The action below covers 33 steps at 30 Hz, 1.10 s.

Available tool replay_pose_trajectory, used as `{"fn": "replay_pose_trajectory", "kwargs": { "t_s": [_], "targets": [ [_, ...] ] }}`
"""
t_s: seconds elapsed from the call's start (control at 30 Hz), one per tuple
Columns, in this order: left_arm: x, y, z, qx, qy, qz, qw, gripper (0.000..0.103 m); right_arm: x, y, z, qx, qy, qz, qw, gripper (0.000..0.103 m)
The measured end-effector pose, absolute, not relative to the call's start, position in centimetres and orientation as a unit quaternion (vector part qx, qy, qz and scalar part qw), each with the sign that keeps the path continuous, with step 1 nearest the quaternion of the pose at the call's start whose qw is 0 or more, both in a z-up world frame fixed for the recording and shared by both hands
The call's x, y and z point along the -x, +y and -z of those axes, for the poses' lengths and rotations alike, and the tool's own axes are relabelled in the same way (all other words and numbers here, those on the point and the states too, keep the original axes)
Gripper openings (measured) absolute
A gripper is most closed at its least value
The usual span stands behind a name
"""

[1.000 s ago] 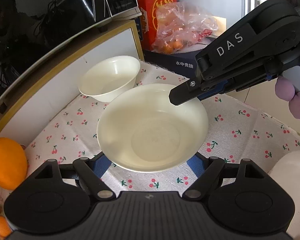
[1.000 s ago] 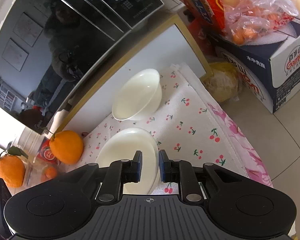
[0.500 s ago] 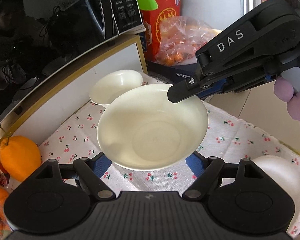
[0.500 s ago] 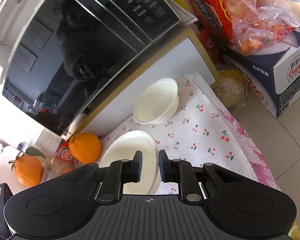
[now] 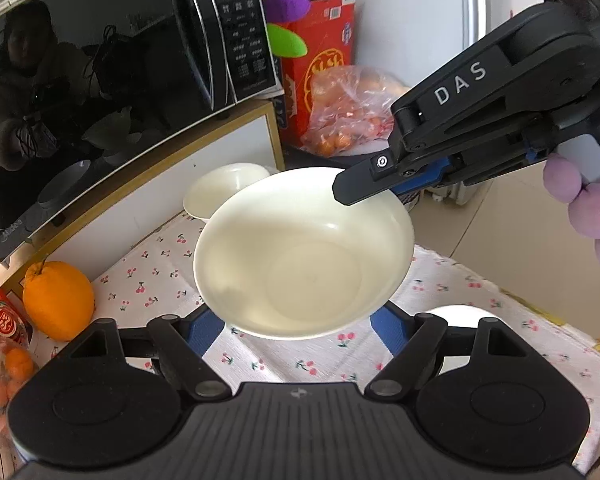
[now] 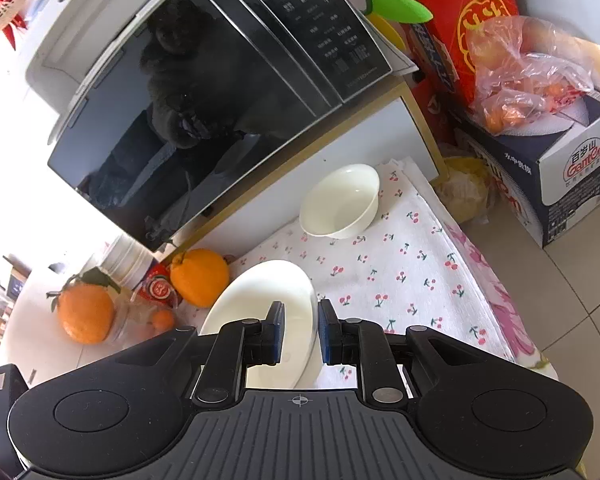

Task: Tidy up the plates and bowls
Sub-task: 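Lift the cream bowl with the left gripper and carry it over the white bowl, then lower the cream bowl into the white bowl with the left gripper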

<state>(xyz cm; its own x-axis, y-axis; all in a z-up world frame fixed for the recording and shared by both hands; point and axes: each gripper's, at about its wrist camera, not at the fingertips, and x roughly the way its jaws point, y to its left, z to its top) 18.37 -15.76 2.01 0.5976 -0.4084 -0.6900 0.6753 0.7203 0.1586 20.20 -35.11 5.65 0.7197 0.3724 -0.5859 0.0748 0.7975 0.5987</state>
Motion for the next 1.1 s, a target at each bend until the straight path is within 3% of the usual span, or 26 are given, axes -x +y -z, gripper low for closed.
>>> {"fn": "replay_pose_trajectory", "kwargs": {
  "t_s": [0.5, 1.1],
  "targets": [
    [-13.6, -14.8, -2.8, -0.187, 0.322, 0.326, 0.869, 0.076, -14.6, -34.2, -7.8, -0.28, 0.364, -0.094, 0.883, 0.018],
    [-11.7, -15.1, 0.4, -0.154, 0.36, 0.346, 0.853, 0.075, -11.7, -34.5, -4.4, -0.267, 0.392, -0.091, 0.875, 0.018]
  ]
}}
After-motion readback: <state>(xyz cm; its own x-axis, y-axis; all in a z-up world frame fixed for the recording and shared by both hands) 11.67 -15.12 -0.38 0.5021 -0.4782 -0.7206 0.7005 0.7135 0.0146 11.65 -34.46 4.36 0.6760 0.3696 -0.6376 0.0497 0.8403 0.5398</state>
